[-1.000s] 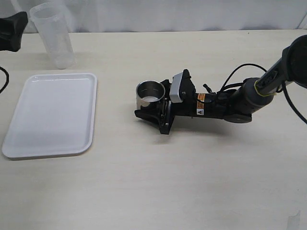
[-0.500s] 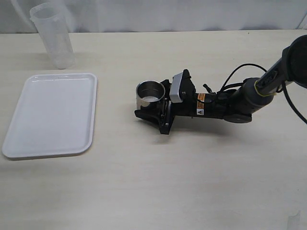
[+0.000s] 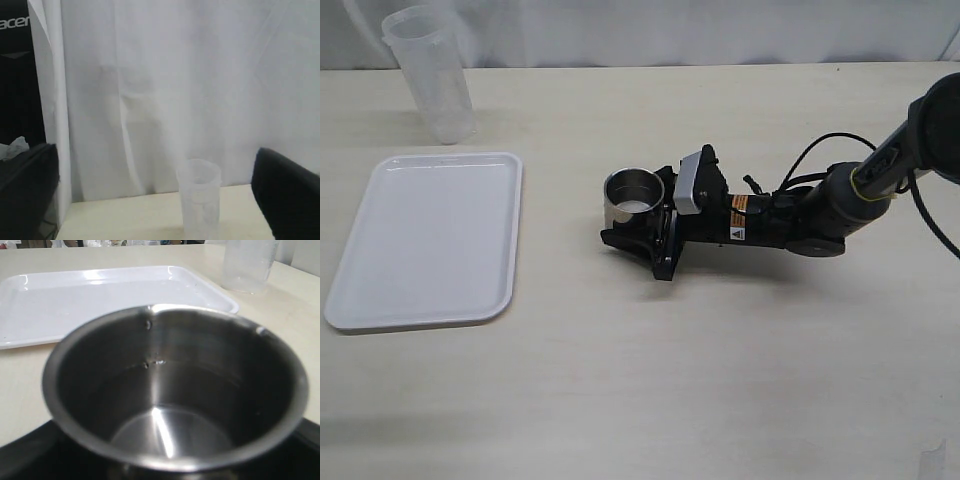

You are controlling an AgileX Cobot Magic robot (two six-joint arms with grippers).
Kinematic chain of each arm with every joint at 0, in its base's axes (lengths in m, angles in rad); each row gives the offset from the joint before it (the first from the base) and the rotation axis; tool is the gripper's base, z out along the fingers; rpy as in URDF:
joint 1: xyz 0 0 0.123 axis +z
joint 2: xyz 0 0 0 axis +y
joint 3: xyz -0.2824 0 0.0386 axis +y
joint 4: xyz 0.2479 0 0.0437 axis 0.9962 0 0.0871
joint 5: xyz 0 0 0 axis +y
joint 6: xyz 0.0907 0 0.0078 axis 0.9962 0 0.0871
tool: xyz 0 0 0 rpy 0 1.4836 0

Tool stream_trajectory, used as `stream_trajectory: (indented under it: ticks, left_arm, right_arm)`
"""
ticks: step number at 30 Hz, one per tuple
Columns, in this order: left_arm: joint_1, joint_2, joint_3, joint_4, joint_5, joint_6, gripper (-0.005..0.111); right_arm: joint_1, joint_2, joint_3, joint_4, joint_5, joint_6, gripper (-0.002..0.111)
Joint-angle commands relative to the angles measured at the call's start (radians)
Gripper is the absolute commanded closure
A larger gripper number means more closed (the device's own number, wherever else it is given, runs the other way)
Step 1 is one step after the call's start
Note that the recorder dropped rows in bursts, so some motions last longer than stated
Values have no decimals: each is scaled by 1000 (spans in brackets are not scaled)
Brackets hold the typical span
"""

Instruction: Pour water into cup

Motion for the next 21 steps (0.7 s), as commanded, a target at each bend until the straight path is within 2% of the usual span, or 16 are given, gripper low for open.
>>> stream_trajectory:
  ticks: [1,4,6,9,11,16,21]
  left_arm:
    - [-1,-42,5,-13,64,-15,34]
    - [-1,-63,5,-11,126,-15,63]
    - [-1,-72,5,-11,163,-11,78]
    - [-1,-93,39,1,160,-5,98]
    - [-1,-127,85,-1,142,-5,106]
    - [-1,-279,172,-13,134,-28,107]
    - [-1,-551,276,-28,125,-28,107]
  right_arm:
    - [1,-5,-5,-9,-17,-3,104]
    - [1,-5,-5,-9,-17,-3,104]
    - [1,-5,-5,-9,-17,-3,104]
    - [1,-5,-5,-9,-17,-3,104]
    - [1,-5,-5,-9,-17,-3,104]
    - [1,-5,-5,-9,-17,-3,104]
    - [1,-5,-5,-9,-17,-3,104]
